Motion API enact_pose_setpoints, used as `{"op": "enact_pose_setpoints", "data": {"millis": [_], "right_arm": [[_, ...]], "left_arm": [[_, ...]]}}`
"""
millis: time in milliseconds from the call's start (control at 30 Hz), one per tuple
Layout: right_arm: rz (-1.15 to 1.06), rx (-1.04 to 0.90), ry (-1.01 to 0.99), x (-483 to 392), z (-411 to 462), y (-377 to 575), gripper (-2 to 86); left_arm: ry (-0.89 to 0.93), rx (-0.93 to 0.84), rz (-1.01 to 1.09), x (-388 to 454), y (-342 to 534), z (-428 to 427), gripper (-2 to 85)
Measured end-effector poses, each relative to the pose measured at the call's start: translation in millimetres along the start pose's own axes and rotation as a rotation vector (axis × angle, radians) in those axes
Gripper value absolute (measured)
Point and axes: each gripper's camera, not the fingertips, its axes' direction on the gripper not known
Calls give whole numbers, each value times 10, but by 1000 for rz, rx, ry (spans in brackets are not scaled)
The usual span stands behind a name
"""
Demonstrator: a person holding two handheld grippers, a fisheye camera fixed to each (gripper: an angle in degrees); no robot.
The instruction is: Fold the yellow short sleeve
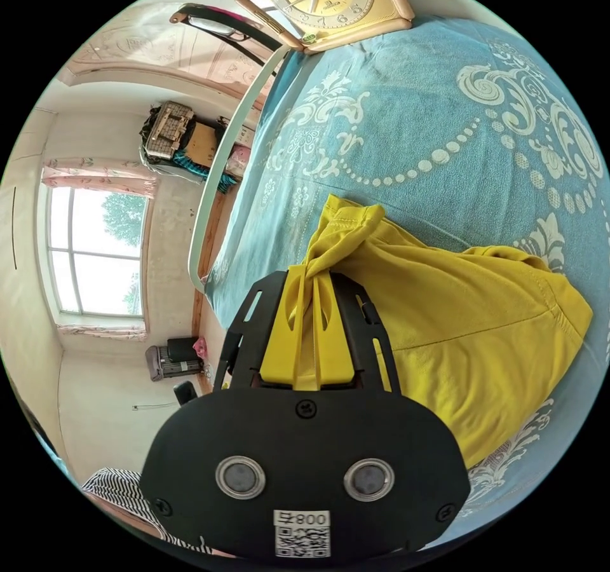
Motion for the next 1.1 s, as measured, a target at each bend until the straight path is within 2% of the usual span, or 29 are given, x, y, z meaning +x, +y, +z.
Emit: {"op": "enact_pose_setpoints", "data": {"millis": [367,533,633,867,1100], "right_arm": [[-49,-68,86,-216,751,-312,19],[-186,-127,209,-530,986,-419,38],[-276,-153,274,-735,1119,-445,54],[-473,-191,425,-1130,1384,-422,48],[-377,-89,153,-882,1047,-475,50]], "left_arm": [[53,30,-70,-152,-94,-362,18],[37,60,-71,-155,-35,-564,14],[-7,60,-41,-55,0,-648,10],[-174,33,172,455,-3,-575,8],[-294,52,217,651,64,-558,8]]}}
